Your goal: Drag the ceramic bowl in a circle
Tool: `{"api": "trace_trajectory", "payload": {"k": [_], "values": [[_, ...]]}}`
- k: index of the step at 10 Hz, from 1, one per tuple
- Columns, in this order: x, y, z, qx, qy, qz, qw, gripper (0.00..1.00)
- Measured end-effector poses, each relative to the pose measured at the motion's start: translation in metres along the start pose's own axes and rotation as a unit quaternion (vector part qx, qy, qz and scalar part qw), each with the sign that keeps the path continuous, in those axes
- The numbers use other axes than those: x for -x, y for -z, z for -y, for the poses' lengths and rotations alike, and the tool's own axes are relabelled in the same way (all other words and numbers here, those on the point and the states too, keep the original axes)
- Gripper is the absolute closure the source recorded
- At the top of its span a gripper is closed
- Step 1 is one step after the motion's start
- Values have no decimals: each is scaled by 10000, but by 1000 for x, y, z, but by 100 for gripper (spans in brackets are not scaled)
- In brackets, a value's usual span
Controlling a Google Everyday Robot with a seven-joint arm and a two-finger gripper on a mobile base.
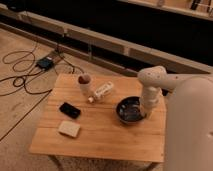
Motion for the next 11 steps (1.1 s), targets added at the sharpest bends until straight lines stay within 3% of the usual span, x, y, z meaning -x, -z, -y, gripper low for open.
{"api": "trace_trajectory", "payload": {"k": [2, 6, 9, 11], "values": [[-10, 8, -34, 169, 387, 73, 9991, 100], [-47, 26, -98, 532, 1199, 196, 9912, 100], [-96, 36, -134, 736, 1831, 146, 9802, 100], [-142, 33, -140, 801, 2157, -77, 9731, 100]]}}
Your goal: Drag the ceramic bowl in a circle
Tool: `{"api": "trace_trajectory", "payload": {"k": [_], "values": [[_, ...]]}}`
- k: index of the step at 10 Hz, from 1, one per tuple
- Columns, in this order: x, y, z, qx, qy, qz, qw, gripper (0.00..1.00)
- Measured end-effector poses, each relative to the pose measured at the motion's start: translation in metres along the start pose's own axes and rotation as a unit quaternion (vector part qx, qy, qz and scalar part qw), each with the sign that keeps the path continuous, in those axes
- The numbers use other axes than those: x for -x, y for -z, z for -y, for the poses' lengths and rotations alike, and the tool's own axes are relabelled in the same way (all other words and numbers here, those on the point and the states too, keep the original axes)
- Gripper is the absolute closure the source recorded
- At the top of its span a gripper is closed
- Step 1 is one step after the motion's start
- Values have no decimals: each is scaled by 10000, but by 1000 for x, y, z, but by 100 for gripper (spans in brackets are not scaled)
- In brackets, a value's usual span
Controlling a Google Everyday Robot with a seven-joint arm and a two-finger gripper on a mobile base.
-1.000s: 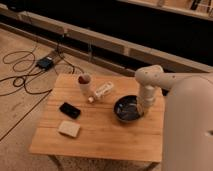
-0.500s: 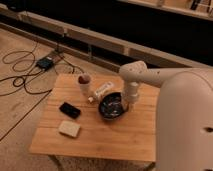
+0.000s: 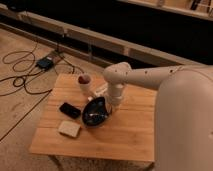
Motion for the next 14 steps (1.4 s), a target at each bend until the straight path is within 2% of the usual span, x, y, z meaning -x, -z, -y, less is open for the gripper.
{"api": "trace_trajectory", "payload": {"k": [1, 3, 5, 7, 9, 10, 11, 14], "values": [[-16, -3, -6, 24, 93, -103, 9999, 100], [-53, -13, 0, -24, 61, -400, 9992, 100], [-81, -18, 22, -162, -158, -641, 9977, 100], [-102, -18, 56, -345, -533, -812, 9947, 100], [-108, -17, 87, -482, -923, -843, 9910, 100], [-105, -16, 107, -570, -1196, -814, 9878, 100], [-102, -16, 116, -604, -1316, -793, 9863, 100], [-81, -18, 152, -712, -1862, -659, 9777, 100]]}}
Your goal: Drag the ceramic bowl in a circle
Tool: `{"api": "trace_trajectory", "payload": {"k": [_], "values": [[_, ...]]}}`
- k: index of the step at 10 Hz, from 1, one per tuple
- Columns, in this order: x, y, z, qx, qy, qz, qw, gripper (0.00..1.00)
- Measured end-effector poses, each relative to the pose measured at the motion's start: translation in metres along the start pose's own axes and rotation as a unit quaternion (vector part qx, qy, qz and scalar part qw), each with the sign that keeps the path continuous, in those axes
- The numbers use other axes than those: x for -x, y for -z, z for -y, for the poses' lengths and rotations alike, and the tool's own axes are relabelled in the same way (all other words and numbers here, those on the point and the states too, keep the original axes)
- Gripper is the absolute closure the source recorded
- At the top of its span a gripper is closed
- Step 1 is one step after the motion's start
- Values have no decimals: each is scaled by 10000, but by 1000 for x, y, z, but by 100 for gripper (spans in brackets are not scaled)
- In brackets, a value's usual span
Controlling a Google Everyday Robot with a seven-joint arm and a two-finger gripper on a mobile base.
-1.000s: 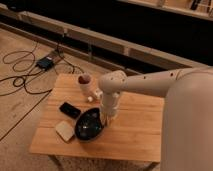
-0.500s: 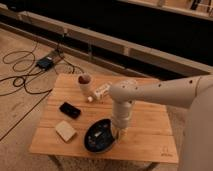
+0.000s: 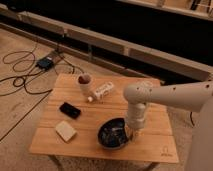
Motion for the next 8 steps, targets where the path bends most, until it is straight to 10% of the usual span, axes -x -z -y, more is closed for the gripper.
{"api": "trace_trajectory", "payload": {"k": [4, 8], "values": [[39, -5, 14, 51, -504, 58, 9987, 94], [63, -16, -11, 355, -513, 17, 9981, 52]]}}
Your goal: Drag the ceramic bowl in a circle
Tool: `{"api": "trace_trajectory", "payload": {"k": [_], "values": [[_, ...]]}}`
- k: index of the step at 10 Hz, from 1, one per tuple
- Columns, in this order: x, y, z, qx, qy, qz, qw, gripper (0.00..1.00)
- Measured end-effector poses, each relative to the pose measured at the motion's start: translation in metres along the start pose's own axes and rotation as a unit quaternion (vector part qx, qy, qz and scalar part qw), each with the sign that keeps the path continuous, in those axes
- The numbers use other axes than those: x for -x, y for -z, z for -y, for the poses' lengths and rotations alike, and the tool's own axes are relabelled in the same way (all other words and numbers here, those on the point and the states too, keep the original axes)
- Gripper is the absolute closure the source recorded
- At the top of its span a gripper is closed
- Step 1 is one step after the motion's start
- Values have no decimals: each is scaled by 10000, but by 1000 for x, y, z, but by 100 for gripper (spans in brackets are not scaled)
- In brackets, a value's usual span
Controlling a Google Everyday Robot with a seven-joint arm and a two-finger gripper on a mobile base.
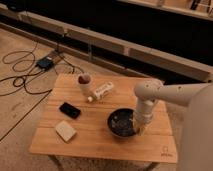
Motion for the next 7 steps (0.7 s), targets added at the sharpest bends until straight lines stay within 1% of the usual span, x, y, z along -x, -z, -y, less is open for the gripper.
{"api": "trace_trajectory", "payload": {"k": [1, 7], "values": [[0, -2, -5, 35, 24, -10, 10000, 48], [0, -2, -4, 29, 23, -11, 10000, 47]]}}
